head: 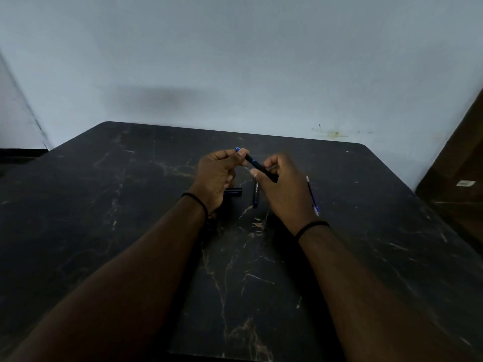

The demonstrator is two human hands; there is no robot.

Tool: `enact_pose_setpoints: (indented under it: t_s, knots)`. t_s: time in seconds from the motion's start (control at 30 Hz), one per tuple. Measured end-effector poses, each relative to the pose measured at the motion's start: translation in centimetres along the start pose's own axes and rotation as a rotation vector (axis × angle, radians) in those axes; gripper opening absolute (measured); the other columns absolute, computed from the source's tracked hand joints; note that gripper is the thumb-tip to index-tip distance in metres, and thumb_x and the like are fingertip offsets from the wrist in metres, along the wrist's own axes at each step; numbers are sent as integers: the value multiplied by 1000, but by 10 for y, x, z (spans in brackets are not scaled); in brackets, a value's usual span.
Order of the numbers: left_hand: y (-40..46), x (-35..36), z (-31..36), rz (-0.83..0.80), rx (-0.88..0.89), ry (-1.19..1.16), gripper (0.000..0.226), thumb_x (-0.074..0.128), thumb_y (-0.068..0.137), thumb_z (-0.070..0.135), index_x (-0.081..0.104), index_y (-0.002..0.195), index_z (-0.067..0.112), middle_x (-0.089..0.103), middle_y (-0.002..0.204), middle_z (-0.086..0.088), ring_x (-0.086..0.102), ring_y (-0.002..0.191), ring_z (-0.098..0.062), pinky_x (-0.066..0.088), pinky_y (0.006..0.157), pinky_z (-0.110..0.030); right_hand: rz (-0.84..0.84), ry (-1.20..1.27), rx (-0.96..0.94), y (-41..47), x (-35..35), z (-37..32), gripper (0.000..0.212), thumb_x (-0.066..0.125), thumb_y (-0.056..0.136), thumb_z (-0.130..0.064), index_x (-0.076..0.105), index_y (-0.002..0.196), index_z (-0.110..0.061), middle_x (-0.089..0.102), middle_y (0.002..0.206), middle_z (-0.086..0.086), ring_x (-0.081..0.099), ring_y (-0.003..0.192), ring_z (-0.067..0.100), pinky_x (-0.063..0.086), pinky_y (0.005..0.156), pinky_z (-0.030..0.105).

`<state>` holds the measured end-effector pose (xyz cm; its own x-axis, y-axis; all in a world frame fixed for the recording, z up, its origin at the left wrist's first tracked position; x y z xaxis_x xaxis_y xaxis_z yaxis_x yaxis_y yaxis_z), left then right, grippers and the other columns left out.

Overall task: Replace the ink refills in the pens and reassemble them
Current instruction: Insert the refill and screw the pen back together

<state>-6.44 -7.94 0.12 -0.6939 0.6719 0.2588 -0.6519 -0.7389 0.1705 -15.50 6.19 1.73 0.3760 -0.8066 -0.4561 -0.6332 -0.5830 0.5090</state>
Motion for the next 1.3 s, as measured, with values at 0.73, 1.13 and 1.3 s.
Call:
enact_pose_setpoints:
  t_s: [0.73, 1.13, 1.3]
  knots:
    - [-4, 4, 4, 6, 1, 16, 14, 61, 94, 14, 71, 92, 4, 66, 76, -6, 31, 41, -6, 24, 37, -18, -76, -162, 8, 3, 3, -3, 36, 45, 104, -40, 66, 82, -21, 65, 70, 2, 60, 65, 18, 45, 62, 35]
    - [-5, 2, 5, 51, 4, 1, 16, 62, 94, 17, 72, 92, 4, 67, 73, -5, 31, 41, -7, 26, 36, -18, 86, -50, 2, -2, -2, 3, 13, 69, 91, -37, 63, 82, -30, 65, 72, -12, 60, 68, 1, 46, 58, 26]
    - [-5, 1, 5, 77, 13, -13, 17, 68, 91, 19, 71, 89, 2, 68, 70, -5, 30, 42, -9, 24, 36, -19, 151, -31, 36, -2, -6, 4, 14, 77, 84, -33, 64, 79, -32, 66, 71, -16, 62, 67, 0, 50, 58, 28]
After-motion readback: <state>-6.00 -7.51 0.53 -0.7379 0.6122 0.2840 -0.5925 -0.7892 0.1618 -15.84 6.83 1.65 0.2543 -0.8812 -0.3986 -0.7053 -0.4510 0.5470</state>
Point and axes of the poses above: each hand's wrist, its own y-axis towards the middle knuckle, its own x-axis out of the palm, z = x × y, the point moved 8 cm from there along y, towards the middle knuckle
